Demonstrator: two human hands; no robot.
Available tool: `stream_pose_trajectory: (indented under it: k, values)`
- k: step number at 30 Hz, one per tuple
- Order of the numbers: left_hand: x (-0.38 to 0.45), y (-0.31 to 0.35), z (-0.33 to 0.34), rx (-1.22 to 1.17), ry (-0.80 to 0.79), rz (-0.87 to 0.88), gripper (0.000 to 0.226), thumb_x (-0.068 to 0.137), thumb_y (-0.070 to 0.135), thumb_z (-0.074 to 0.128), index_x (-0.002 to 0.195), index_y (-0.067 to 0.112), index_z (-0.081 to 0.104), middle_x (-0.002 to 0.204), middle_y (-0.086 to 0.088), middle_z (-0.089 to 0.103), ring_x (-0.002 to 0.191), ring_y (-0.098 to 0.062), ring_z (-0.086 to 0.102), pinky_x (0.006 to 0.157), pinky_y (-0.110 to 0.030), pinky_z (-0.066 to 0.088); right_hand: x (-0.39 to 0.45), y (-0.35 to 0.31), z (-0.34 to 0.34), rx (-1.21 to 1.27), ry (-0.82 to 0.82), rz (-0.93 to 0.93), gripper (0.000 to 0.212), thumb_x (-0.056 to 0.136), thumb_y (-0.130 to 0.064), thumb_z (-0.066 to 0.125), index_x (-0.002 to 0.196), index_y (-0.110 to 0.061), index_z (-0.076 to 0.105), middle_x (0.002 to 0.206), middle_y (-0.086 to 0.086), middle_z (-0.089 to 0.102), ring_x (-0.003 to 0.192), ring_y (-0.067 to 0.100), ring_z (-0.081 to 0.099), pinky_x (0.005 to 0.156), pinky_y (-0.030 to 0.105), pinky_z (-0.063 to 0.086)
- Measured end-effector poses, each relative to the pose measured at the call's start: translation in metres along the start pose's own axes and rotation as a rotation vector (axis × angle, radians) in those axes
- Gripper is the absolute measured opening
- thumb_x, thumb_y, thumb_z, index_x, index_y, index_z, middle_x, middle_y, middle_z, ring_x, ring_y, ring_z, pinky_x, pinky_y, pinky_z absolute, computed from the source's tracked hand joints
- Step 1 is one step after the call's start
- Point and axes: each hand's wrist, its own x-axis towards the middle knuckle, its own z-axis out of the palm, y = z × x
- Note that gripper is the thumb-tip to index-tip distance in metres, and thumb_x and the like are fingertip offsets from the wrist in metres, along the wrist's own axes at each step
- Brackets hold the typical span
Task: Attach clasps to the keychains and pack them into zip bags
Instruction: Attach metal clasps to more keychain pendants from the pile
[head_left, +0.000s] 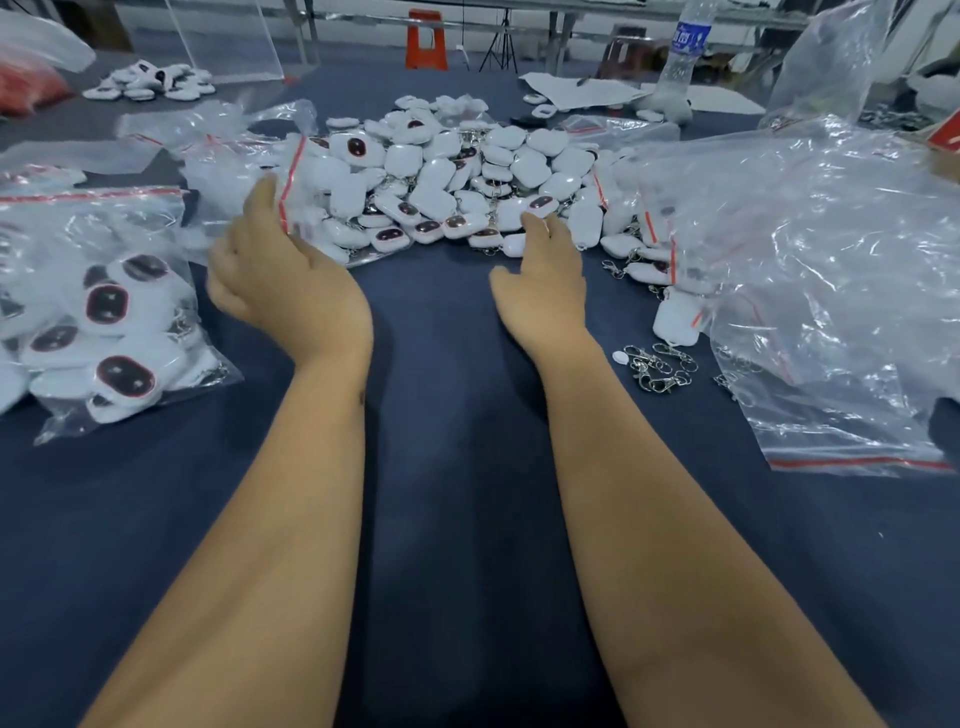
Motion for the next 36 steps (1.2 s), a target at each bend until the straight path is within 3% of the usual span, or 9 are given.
stream_pose_trajectory:
  k: [4, 7, 11, 15, 22, 27, 30, 33, 36]
  values:
    - [-0.007, -0.004, 0.009, 0.003, -0.319, 0.175, 0.06, 0.089, -0.003, 0.043, 0.143, 0.024, 0.045, 0.133, -0.003, 0.056, 0.126, -0.028, 0.046, 0.102, -0.042, 0.037, 0.005, 0.0, 0.008, -0.245, -0.185, 0.043, 0.073, 0.095, -0.028, 0.041, 0.157, -0.019, 0.004, 0.165, 0.006, 0.005, 0.149, 0.031, 0.009, 0.119, 0.046, 0.014]
    - [-0.013, -0.013, 0.018, 0.167, -0.689, 0.248, 0.046, 0.088, 0.002, 0.043, 0.128, 0.017, 0.058, 0.123, -0.011, 0.059, 0.118, -0.034, 0.052, 0.086, -0.043, 0.046, 0.004, -0.001, 0.011, -0.305, -0.127, 0.053, 0.069, 0.095, -0.033, 0.042, 0.155, -0.014, 0.015, 0.159, 0.006, 0.021, 0.139, 0.033, 0.025, 0.115, 0.043, 0.021]
    - [-0.009, -0.016, 0.021, 0.231, -0.707, 0.227, 0.046, 0.091, 0.011, 0.048, 0.136, 0.016, 0.055, 0.133, -0.012, 0.056, 0.126, -0.035, 0.047, 0.098, -0.044, 0.043, -0.001, -0.004, 0.01, -0.267, 0.013, 0.07, 0.04, 0.091, -0.027, 0.049, 0.125, -0.008, 0.048, 0.142, 0.009, 0.034, 0.126, 0.03, 0.033, 0.103, 0.036, 0.03]
    - [-0.01, -0.012, 0.02, 0.157, -0.569, 0.307, 0.053, 0.092, 0.033, 0.059, 0.14, 0.014, 0.048, 0.138, -0.014, 0.05, 0.133, -0.034, 0.036, 0.109, -0.036, 0.026, -0.002, -0.004, 0.007, -0.19, -0.019, 0.07, 0.038, 0.09, -0.021, 0.048, 0.127, -0.012, 0.047, 0.143, 0.007, 0.042, 0.131, 0.03, 0.034, 0.107, 0.038, 0.031]
    - [-0.029, 0.011, 0.016, -0.356, -0.647, 0.385, 0.058, 0.08, -0.013, 0.036, 0.126, 0.013, 0.059, 0.127, 0.005, 0.053, 0.115, -0.003, 0.047, 0.099, -0.009, 0.036, -0.007, -0.007, 0.004, -0.031, -0.007, -0.021, 0.025, 0.095, -0.04, 0.052, 0.103, -0.018, 0.06, 0.103, 0.001, 0.062, 0.1, 0.022, 0.052, 0.084, 0.035, 0.039]
    - [-0.041, 0.016, 0.021, -0.358, -0.931, 0.239, 0.051, 0.095, 0.001, 0.049, 0.141, 0.024, 0.047, 0.135, 0.009, 0.056, 0.117, -0.006, 0.056, 0.101, -0.019, 0.043, -0.015, -0.021, 0.007, 0.539, 0.16, 0.075, 0.036, 0.096, -0.037, 0.058, 0.062, -0.025, 0.05, 0.062, -0.011, 0.05, 0.055, 0.001, 0.047, 0.055, 0.02, 0.035]
    - [-0.039, 0.017, 0.022, -0.423, -0.839, 0.091, 0.037, 0.093, 0.013, 0.061, 0.129, 0.023, 0.058, 0.115, 0.014, 0.065, 0.098, 0.004, 0.061, 0.09, -0.019, 0.051, -0.013, -0.026, 0.006, 0.792, 0.142, 0.143, 0.018, 0.091, -0.026, 0.067, 0.081, -0.011, 0.068, 0.068, -0.004, 0.062, 0.052, -0.003, 0.053, 0.052, 0.013, 0.043]
    - [-0.036, 0.015, 0.021, -0.551, -0.816, -0.152, 0.028, 0.091, 0.012, 0.064, 0.119, 0.015, 0.064, 0.108, -0.003, 0.07, 0.099, -0.022, 0.068, 0.091, -0.041, 0.056, -0.011, -0.026, 0.005, 0.971, -0.008, 0.185, 0.009, 0.092, -0.014, 0.064, 0.097, -0.009, 0.07, 0.081, 0.002, 0.067, 0.061, 0.003, 0.061, 0.053, 0.017, 0.048]
    - [-0.032, 0.015, 0.019, -0.734, -0.846, -0.336, 0.016, 0.096, 0.015, 0.061, 0.11, 0.01, 0.067, 0.087, -0.003, 0.07, 0.084, -0.021, 0.07, 0.075, -0.035, 0.059, -0.01, -0.022, 0.008, 0.926, -0.104, 0.182, 0.021, 0.094, -0.016, 0.06, 0.113, -0.009, 0.068, 0.1, 0.003, 0.069, 0.081, 0.009, 0.064, 0.069, 0.021, 0.052]
